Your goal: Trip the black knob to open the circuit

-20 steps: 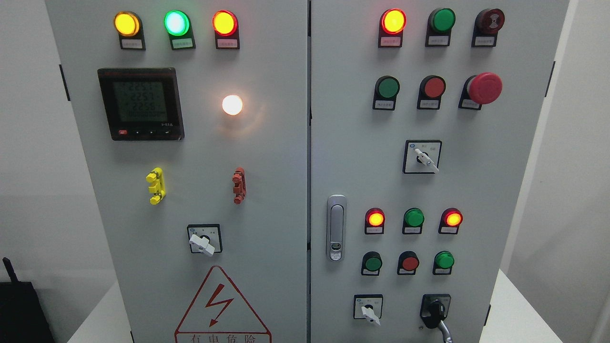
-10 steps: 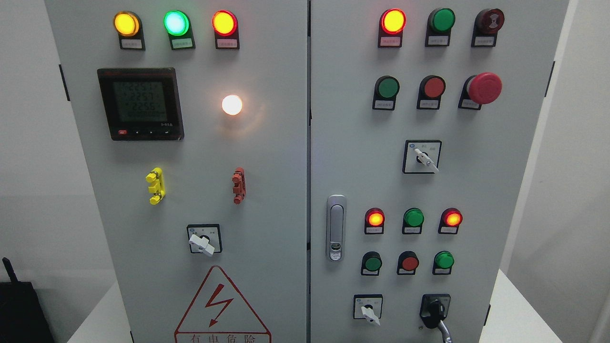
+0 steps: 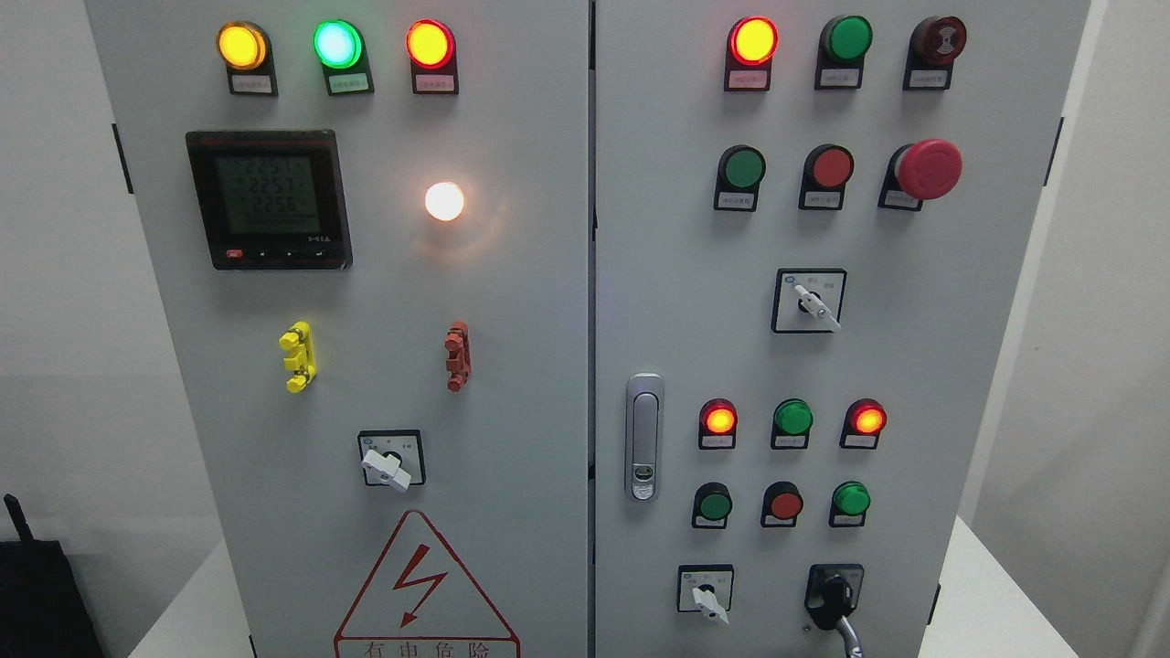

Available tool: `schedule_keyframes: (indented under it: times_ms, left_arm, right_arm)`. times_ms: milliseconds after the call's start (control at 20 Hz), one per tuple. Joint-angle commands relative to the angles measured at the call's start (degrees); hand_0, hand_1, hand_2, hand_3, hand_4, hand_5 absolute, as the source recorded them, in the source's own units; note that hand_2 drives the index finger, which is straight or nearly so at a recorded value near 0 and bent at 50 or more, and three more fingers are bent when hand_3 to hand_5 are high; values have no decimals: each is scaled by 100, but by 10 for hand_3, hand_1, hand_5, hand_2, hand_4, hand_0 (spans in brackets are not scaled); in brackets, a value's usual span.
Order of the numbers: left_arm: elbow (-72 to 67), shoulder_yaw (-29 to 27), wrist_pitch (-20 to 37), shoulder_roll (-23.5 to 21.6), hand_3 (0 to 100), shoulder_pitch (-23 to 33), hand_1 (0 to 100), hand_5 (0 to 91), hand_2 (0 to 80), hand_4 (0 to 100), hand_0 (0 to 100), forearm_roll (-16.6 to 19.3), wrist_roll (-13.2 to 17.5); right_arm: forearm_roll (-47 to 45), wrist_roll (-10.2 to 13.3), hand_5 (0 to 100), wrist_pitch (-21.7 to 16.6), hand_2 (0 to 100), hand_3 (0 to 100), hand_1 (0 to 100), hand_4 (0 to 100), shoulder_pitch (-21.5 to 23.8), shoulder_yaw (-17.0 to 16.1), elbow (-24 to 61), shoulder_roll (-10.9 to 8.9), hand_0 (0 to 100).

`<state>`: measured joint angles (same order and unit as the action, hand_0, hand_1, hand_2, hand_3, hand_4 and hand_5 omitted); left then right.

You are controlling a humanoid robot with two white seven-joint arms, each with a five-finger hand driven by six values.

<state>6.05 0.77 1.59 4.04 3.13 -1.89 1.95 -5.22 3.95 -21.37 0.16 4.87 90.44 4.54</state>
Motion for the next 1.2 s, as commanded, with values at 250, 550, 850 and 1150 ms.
schedule_keyframes:
  times_ms: [250,550,850,1150]
  left_arm:
    - [1,-7,0,9,0,-23,389,0,0,0,120,-14,-1]
    - [1,-7,0,9,0,-14,389,0,0,0,120,-14,-1]
    - [1,-7,0,9,0,-14,389,0,0,0,120,-14,-1]
    - [1,-7,8,9,0,-23,389,0,0,0,120,-14,-1]
  right_arm:
    - [65,-175,846,-131,0,1000,903,912,-192,260,237,3,1000]
    - [65,-175,846,-131,0,1000,903,912,-210,313,237,12,1000]
    - [65,-175,846,-131,0,1000,902,912,-227,322,237,12,1000]
    - [65,-175,846,-131,0,1000,901,911,-262,357,237,3,1000]
